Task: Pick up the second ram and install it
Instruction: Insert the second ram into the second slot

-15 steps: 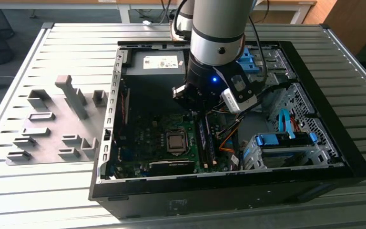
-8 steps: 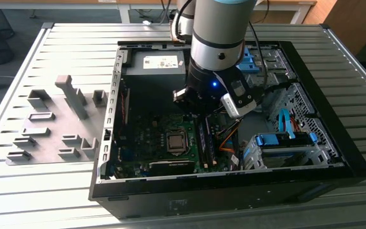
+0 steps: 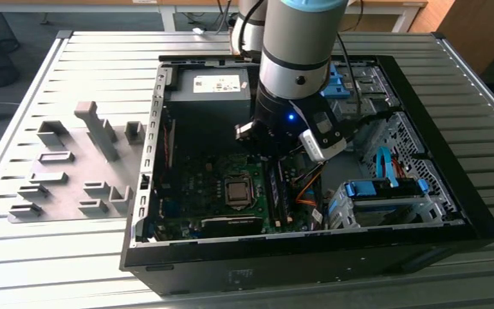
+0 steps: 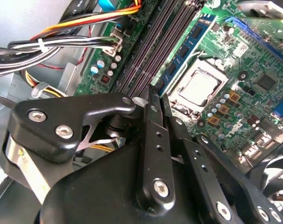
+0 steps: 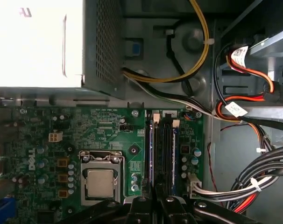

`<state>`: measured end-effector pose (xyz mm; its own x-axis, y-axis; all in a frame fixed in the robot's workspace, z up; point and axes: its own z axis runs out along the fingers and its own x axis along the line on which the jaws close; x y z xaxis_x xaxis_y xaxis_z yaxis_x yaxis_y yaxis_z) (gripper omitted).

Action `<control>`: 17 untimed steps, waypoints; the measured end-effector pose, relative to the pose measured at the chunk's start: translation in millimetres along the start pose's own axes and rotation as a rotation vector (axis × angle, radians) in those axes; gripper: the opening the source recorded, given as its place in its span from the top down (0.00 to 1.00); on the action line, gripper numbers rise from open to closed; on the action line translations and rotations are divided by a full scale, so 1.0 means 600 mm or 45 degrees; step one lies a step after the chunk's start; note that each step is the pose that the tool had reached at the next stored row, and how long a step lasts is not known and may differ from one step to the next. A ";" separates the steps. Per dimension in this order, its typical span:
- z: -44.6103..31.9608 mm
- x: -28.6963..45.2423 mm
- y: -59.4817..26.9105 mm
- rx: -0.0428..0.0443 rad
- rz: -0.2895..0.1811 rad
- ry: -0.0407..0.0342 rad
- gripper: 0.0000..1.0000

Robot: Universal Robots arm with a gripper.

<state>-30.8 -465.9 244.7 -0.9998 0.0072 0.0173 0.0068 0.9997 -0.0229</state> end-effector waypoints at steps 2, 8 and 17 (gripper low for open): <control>0.003 0.000 -0.002 0.000 0.000 -0.0001 0.86; 0.020 -0.006 -0.008 -0.003 0.000 0.0000 0.86; 0.028 -0.007 -0.011 -0.003 0.003 0.0000 0.86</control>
<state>-27.1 -472.8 227.9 -0.9998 0.0093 0.0173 0.0089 0.9998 -0.0203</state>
